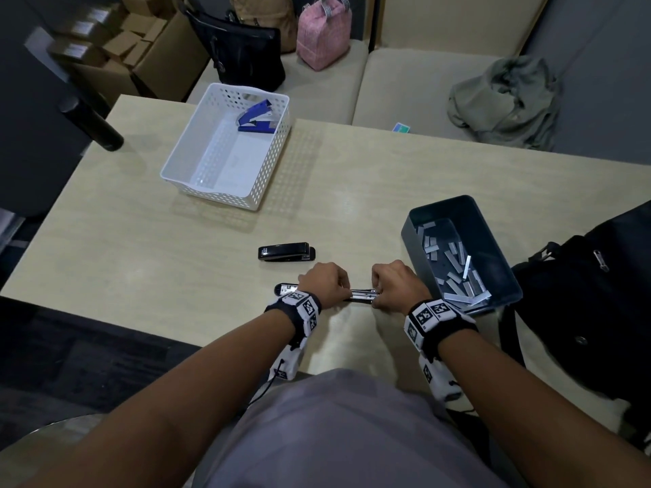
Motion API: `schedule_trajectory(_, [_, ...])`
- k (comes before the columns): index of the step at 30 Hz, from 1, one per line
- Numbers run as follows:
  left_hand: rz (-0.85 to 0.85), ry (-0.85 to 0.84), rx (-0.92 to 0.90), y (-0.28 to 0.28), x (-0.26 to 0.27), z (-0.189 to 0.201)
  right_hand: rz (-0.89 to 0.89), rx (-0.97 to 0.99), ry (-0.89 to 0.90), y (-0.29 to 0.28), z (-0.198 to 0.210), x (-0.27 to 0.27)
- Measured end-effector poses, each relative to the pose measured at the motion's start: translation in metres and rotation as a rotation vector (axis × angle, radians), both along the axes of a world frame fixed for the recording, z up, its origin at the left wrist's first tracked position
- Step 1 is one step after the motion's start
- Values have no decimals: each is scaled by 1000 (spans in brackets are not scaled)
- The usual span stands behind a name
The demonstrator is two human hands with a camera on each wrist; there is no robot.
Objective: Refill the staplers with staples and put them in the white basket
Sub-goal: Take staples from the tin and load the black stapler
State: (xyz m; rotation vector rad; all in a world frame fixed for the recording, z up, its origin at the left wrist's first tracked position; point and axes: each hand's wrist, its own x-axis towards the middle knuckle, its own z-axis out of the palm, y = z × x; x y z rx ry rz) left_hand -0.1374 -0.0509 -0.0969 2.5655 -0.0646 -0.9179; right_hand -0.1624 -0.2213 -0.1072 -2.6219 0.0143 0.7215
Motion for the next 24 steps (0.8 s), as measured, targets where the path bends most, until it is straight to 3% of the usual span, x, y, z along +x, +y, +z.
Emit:
schedule_trajectory(6, [99,-32,-145,7,-9,-8,26,-58,-21,3,4,-2])
schedule_trajectory(10, [47,-51,-181,12,-6,-12,166,-155,-36,15,6,-6])
schedule_trajectory(13, [8,-67,-202,12,-5,-13,178,-87,-52,17,15,-6])
schedule_trajectory(16, [4,-50,-222,9,-2,-9,47,99,-193,9,34,5])
schedule_trajectory(20, [14,-20,-245,5,4,-9,-272,276,-475,-21,62,27])
schedule_trajectory(24, [11,-18,-247,4,6,-13,-496,185,-422,-84,66,41])
